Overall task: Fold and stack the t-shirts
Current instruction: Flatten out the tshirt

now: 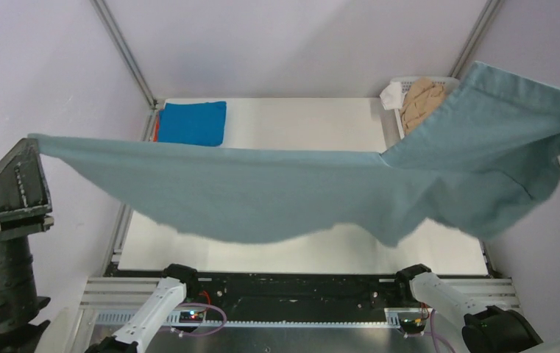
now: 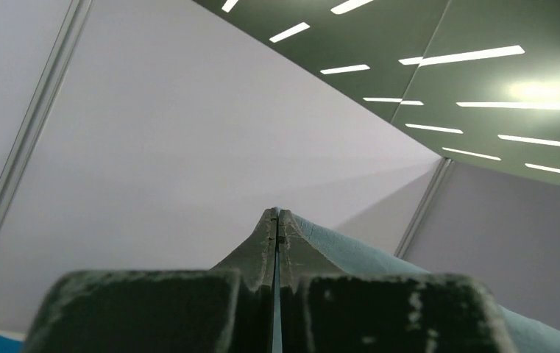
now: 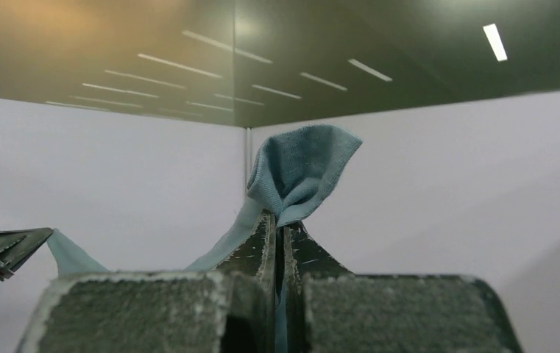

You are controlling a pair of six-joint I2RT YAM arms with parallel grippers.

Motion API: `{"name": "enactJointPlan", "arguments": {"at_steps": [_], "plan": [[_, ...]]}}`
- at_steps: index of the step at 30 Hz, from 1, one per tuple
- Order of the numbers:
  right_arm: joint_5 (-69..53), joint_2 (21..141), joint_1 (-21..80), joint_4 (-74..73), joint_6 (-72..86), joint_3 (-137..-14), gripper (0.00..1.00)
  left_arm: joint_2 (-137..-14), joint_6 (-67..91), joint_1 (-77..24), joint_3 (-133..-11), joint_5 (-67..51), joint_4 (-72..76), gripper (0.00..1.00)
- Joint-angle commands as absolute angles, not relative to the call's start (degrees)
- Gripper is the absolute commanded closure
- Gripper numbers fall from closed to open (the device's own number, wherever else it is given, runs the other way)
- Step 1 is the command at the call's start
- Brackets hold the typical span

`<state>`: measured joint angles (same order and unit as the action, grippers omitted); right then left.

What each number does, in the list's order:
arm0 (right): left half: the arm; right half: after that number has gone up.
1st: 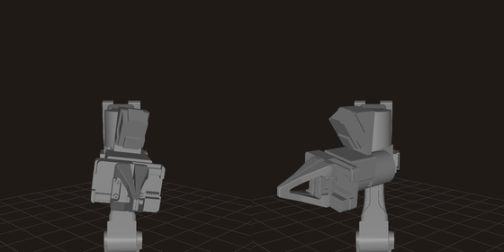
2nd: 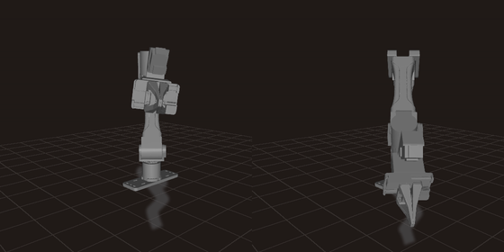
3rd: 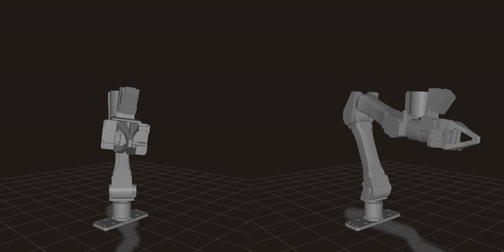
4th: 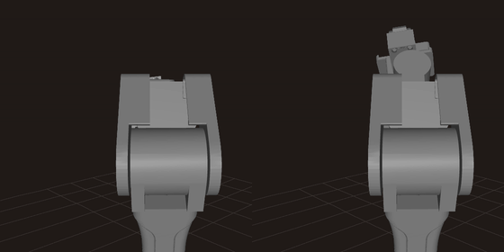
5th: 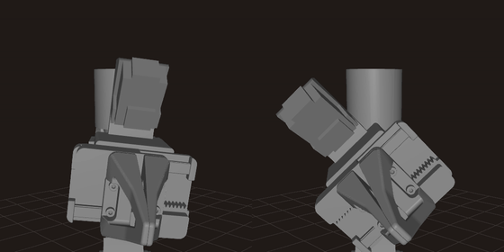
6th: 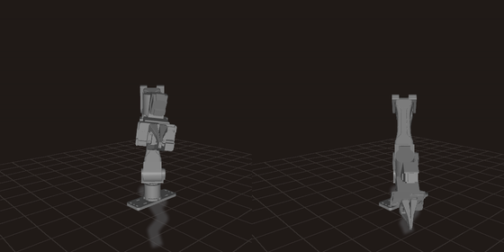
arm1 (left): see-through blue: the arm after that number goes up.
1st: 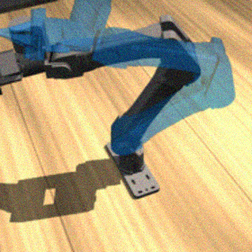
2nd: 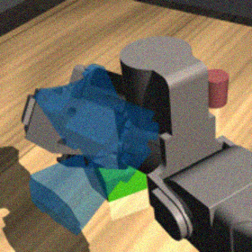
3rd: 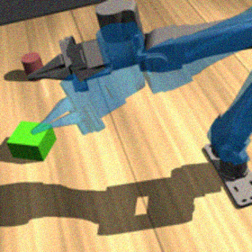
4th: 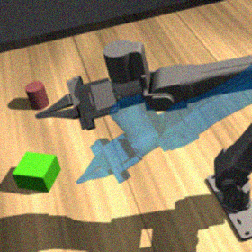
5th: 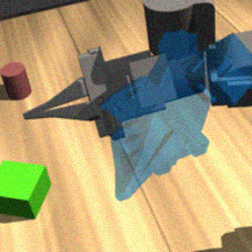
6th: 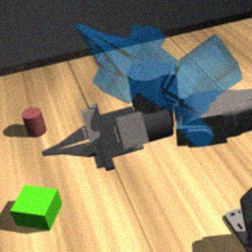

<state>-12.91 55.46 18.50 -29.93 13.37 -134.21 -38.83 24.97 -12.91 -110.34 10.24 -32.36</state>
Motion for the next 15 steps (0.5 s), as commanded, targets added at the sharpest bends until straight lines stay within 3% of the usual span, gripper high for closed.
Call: {"name": "enactJointPlan", "arguments": {"at_steps": [1,7,11,15], "plan": [[-14.73,58.03,16.73,-27.79,15.13,-135.89,1.00,-41.44,23.19,-13.10,-113.74,9.05,-33.68,1.00],[-7.14,61.39,16.17,-26.10,9.52,-132.14,1.00,-47.98,21.94,-13.11,-113.15,14.53,-33.60,1.00],[-0.70,62.86,16.08,-19.56,5.12,-119.82,1.00,-54.86,20.83,-13.11,-109.00,20.73,-32.83,1.00],[0.78,63.94,15.22,-9.08,4.31,-103.29,1.00,-61.69,20.91,-13.11,-97.39,27.72,-28.03,1.00]]}}
